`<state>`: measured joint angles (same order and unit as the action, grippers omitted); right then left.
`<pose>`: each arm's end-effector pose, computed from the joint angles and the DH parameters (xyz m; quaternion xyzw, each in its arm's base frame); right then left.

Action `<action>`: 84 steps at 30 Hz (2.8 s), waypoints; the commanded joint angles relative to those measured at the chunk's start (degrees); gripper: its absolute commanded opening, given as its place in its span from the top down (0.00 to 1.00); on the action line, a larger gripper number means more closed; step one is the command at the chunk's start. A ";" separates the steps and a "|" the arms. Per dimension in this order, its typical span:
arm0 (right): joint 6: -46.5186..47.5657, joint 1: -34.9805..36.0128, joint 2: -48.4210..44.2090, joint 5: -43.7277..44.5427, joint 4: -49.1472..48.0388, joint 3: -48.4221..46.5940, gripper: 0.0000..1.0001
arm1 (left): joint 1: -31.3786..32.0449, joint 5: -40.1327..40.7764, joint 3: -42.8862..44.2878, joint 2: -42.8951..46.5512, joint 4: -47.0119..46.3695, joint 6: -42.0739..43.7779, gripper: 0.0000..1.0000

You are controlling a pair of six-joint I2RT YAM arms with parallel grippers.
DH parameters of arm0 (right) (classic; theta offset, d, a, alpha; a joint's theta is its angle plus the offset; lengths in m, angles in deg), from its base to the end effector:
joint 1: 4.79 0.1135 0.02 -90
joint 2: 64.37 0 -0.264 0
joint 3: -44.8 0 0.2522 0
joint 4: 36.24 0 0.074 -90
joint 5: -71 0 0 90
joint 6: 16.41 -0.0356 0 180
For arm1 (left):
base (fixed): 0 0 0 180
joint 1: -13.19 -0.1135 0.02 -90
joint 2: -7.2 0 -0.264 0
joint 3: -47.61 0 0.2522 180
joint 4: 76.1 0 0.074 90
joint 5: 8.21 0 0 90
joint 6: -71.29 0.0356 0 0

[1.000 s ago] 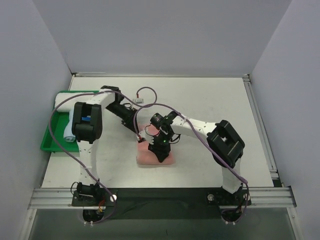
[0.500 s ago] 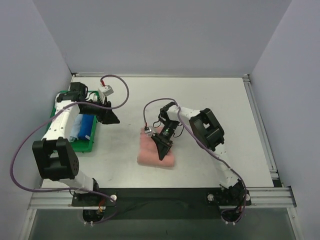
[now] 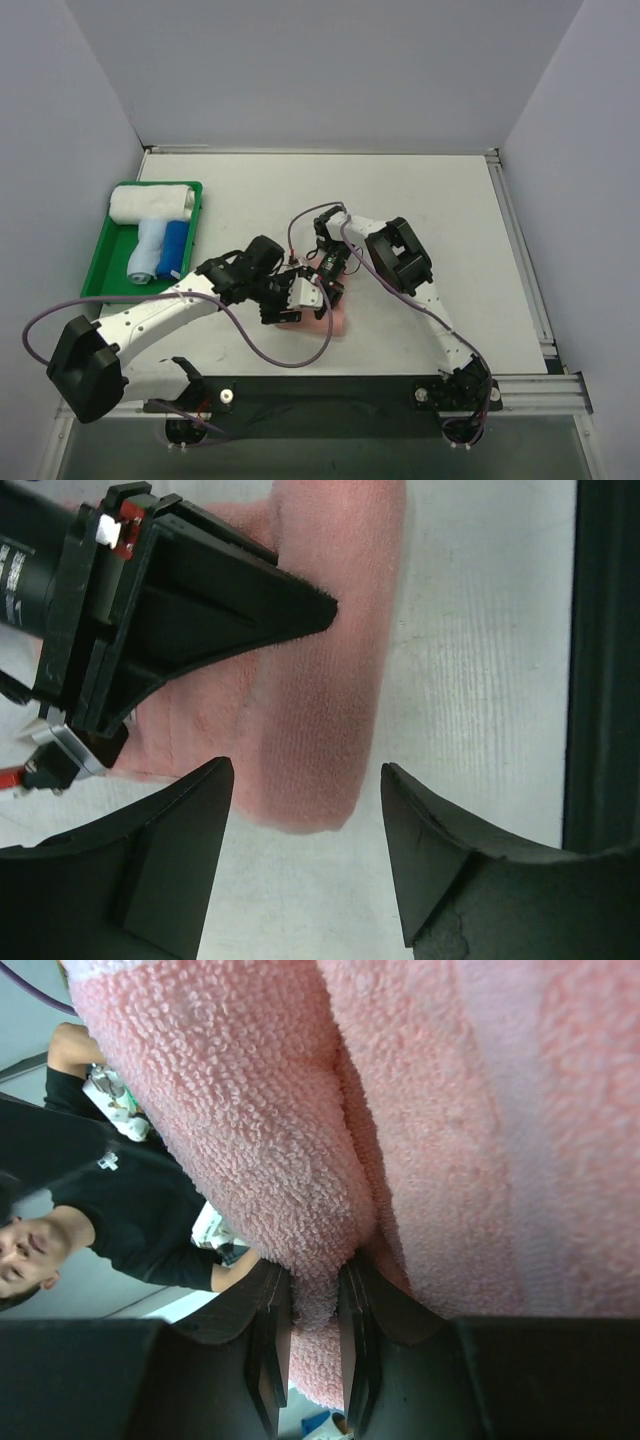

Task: Roll the towels
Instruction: Roll the towel

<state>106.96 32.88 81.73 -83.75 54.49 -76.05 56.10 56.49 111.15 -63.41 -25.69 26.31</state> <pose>0.3192 0.2871 0.0730 0.3802 -0.7397 -0.5143 0.2093 0.1652 -0.1744 0.2419 0.6944 0.6316 -0.2052 0.2770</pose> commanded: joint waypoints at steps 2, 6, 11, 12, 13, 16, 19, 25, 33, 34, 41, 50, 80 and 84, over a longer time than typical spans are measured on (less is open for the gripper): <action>-0.14 0.21 3.84 6.39 -3.23 -1.54 0.92 | 5.50 10.08 -0.29 -3.56 -7.63 3.59 0.28; -0.84 0.12 4.98 6.30 -3.05 -2.86 0.91 | 9.28 13.16 -1.88 -7.60 -12.21 4.20 0.27; -2.33 -0.23 6.03 6.22 -3.05 -3.83 0.84 | 10.78 14.84 -0.82 -15.52 -14.23 2.54 0.30; -2.86 -0.75 6.47 6.04 -3.14 -4.00 0.80 | 11.05 14.93 -0.74 -15.96 -13.97 2.19 0.34; -4.26 -1.19 6.74 5.61 -3.05 -4.18 0.78 | 11.22 15.10 -0.74 -16.05 -12.84 1.40 0.43; -5.76 -2.68 7.09 6.30 -3.49 -3.83 0.70 | 11.40 15.54 -1.26 -15.35 -8.72 -0.44 0.57; -10.93 -4.96 6.91 8.23 -7.16 -3.30 0.68 | 11.49 15.28 -2.66 -12.81 -3.97 -1.68 0.70; -17.63 -8.49 5.69 7.71 -10.35 -2.34 0.60 | 11.58 12.21 -3.55 -15.43 -0.26 -5.10 0.82; -14.73 -11.38 -5.90 10.86 -10.78 -2.68 0.55 | 8.59 3.08 3.20 -26.06 3.51 -2.13 0.85; -15.69 -12.09 -7.74 11.66 -11.14 -3.04 0.55 | 7.98 0.45 5.83 -28.33 6.57 -1.60 0.85; -18.69 -21.05 -25.04 10.52 -11.31 -8.05 0.53 | 3.41 -7.21 15.42 -36.96 17.49 0.33 0.86; -10.78 -29.76 -50.96 16.24 -11.40 6.60 0.32 | -4.24 -12.22 30.71 -53.83 30.32 3.50 0.84; -5.15 25.79 -51.28 64.22 -57.19 42.04 0.26 | -10.66 -11.35 53.84 -77.31 45.53 6.23 0.77; -4.71 25.53 -47.93 63.00 -59.73 44.50 0.36 | -11.45 -12.14 53.49 -76.87 45.01 6.05 0.75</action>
<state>101.71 58.63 32.33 -22.18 -2.38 -33.23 45.50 30.72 165.35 -135.28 29.61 26.99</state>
